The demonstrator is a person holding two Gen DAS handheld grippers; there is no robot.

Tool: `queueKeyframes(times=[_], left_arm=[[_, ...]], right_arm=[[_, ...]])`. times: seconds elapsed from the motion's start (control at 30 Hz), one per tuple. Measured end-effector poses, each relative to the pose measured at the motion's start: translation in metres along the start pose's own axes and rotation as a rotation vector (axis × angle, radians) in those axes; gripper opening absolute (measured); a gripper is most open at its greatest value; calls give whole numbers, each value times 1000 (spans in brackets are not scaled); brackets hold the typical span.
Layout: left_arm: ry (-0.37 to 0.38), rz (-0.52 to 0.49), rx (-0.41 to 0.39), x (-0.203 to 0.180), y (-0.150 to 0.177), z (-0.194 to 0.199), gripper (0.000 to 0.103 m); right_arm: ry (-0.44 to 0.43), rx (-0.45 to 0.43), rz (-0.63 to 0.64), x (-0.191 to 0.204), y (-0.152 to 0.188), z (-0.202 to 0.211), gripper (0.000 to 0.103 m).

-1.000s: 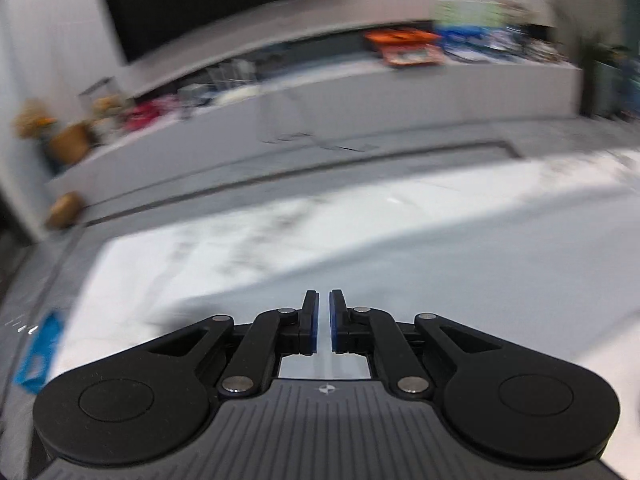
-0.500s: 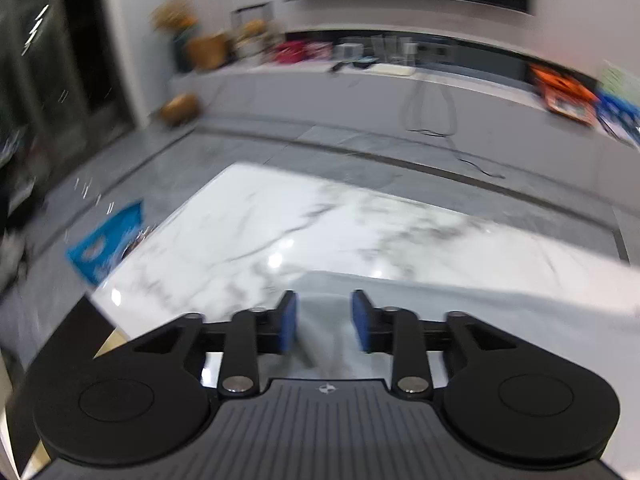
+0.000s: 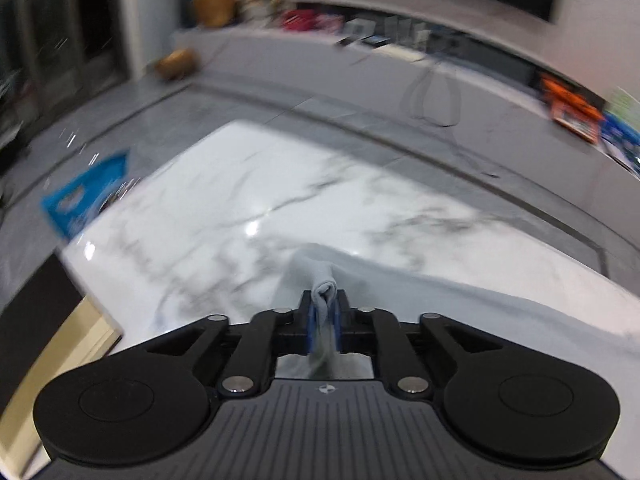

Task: Fold clothes

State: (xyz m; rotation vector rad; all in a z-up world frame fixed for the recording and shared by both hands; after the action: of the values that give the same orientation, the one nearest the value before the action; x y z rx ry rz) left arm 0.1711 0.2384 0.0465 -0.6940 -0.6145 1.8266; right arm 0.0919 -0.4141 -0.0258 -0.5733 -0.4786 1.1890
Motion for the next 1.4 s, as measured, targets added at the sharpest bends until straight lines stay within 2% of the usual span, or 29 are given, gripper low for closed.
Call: queueKeyframes(times=[0.03, 0.13, 0.2, 0.37, 0.5, 0.63, 0.7, 0.8, 0.9, 1.13, 1.27, 1.37, 1.4], left_arm=[[57, -78, 1, -23, 3, 6, 6], [175, -202, 50, -68, 17, 14, 6], [241, -237, 110, -89, 28, 12, 7], [318, -253, 235, -115, 48, 1, 19], [289, -237, 207, -114, 44, 2, 33], [257, -118, 143, -88, 25, 7, 45], [249, -79, 135, -78, 21, 8, 45], [172, 11, 132, -55, 21, 2, 45], [151, 79, 115, -41, 22, 2, 45], [191, 295, 105, -10, 28, -12, 45], [97, 277, 158, -3, 34, -24, 45], [99, 283, 167, -2, 40, -31, 45], [106, 285, 168, -2, 42, -32, 41]], right_arm=[[0, 0, 1, 0, 0, 0, 22], [1, 0, 4, 0, 0, 1, 22], [0, 1, 1, 0, 0, 1, 22], [-4, 4, -6, -1, 0, 0, 22], [-13, 10, -17, -3, 0, 0, 22], [-13, 14, -18, -4, 0, 0, 22], [-14, 15, -18, -4, -1, 0, 22], [-14, 18, -19, -5, -1, 0, 22], [-13, 18, -18, -3, -1, 0, 22], [-13, 17, -17, -2, 1, 0, 22], [-12, 16, -14, -2, 0, 0, 23], [-13, 16, -12, -3, 1, 1, 23], [-14, 16, -12, -4, 1, 1, 23]])
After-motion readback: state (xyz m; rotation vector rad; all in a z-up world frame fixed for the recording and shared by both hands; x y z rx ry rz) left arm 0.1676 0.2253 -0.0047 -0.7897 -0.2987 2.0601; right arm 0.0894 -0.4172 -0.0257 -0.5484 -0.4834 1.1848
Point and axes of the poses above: each gripper's, at about its wrist camera, not at the fingertips, and z roughly against the way its jaws point, x to its left, y to its underside, the point moved 6 cm from there along -z, roughly the way its jaws point, and after that the axes turned 12 degrees about y, right-handed, at the moved point
